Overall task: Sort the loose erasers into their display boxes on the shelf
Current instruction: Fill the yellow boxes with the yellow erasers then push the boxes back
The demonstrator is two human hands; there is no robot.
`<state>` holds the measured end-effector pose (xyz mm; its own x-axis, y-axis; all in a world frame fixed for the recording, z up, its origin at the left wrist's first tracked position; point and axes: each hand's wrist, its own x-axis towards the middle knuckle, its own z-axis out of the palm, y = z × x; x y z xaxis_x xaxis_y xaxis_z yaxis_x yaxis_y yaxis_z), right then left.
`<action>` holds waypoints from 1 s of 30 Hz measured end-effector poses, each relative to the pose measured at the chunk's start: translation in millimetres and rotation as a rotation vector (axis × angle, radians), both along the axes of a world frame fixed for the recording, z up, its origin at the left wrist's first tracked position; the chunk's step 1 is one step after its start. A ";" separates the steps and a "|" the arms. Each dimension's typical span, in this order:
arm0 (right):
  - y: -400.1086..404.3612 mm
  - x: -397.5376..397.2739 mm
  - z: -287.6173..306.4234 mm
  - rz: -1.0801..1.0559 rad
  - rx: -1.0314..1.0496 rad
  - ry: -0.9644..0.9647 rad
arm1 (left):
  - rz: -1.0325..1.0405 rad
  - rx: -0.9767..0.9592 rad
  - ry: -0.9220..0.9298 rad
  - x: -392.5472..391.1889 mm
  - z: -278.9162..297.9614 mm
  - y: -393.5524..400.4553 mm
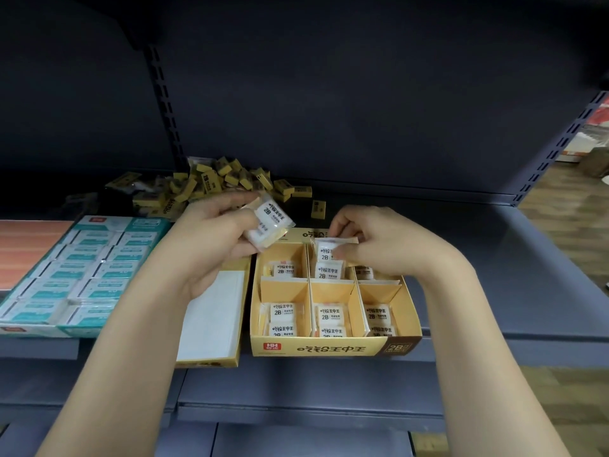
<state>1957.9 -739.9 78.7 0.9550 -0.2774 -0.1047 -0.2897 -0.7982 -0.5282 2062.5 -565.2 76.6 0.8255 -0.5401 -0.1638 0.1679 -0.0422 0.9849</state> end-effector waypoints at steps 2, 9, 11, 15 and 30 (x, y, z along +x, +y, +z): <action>0.8 2.6 2.9 0.000 0.008 0.048 | 0.037 -0.058 0.093 -1.9 0.8 -1.5; 9.6 15.0 -9.8 -0.052 -0.145 0.086 | 0.123 0.050 0.034 -4.6 -10.5 -11.1; 10.6 16.4 -11.4 -0.082 -0.217 0.062 | 0.137 0.088 -0.031 -5.3 -14.4 -12.9; 12.4 19.5 -16.2 -0.156 -0.303 0.052 | 0.075 0.303 -0.316 -9.0 -22.3 -15.4; 5.8 22.6 -23.1 -0.184 -0.239 0.091 | -0.018 0.720 -0.716 -10.2 -14.4 -24.4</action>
<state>1980.5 -734.1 55.6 0.8764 -0.4715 -0.0981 -0.4779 -0.8265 -0.2974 2052.3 -589.5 62.2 0.8499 -0.5217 0.0745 -0.4585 -0.6621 0.5928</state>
